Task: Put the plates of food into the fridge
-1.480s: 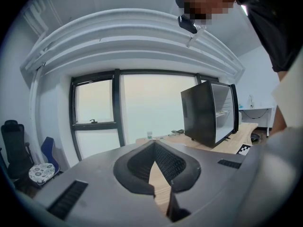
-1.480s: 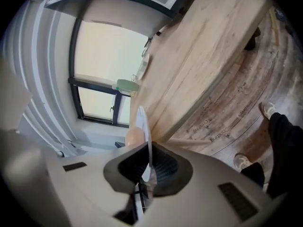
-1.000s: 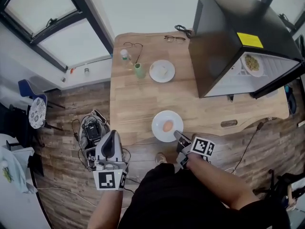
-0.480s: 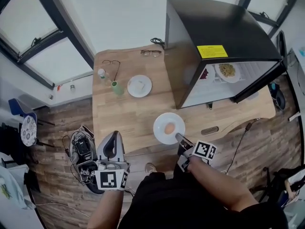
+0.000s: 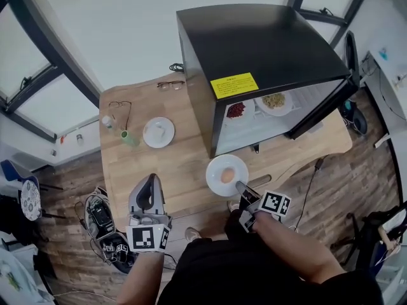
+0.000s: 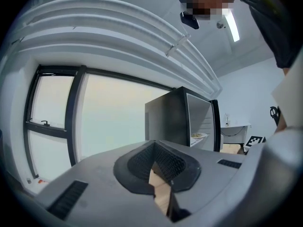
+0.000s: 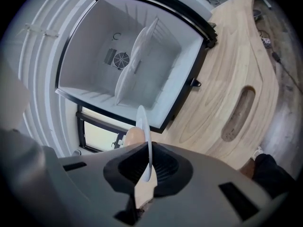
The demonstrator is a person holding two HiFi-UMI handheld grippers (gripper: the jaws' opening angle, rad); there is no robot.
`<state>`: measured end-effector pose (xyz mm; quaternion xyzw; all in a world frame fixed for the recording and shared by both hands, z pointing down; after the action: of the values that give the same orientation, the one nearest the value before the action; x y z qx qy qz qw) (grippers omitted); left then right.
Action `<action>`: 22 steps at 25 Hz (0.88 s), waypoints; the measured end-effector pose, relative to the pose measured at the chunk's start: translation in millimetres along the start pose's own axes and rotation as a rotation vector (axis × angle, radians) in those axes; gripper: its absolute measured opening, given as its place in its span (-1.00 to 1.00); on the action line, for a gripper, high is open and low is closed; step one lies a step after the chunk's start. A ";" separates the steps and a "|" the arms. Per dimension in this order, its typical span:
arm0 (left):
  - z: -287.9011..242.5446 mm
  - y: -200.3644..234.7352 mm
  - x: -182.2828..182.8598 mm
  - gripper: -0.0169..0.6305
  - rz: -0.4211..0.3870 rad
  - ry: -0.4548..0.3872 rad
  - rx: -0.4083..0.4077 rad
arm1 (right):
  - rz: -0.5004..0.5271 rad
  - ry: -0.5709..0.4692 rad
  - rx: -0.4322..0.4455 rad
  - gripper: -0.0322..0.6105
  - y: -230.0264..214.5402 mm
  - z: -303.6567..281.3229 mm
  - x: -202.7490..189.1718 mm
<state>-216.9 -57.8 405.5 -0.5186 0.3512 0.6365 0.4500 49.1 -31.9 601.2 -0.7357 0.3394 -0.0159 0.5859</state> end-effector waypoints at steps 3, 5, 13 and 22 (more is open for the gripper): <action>-20.7 -14.4 -1.6 -0.93 0.001 0.001 -0.030 | -0.010 -0.046 -0.010 -0.80 -8.6 1.5 26.2; -33.4 -23.3 -0.6 -0.93 -0.007 0.001 -0.055 | -0.013 -0.070 -0.013 -0.80 -13.6 -0.4 42.6; -76.3 -34.0 8.0 -0.93 -0.059 0.000 -0.080 | -0.009 -0.083 -0.006 -0.80 -23.5 -25.4 85.1; -116.4 -46.1 -8.6 -0.93 -0.084 0.032 -0.057 | 0.006 -0.028 0.022 -0.80 -28.1 -66.4 114.2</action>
<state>-133.2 -149.9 389.8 -0.5555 0.3180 0.6184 0.4559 122.5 -145.3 603.8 -0.7285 0.3332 -0.0079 0.5985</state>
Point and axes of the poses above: the fingertips, and each gripper's own axes: z backward along the fingers, y to its left, x out of its top, the point moved 1 cm from there along z, backward along the fingers, and after that the axes turned 14 degrees about -y, right-handed, at the moved point
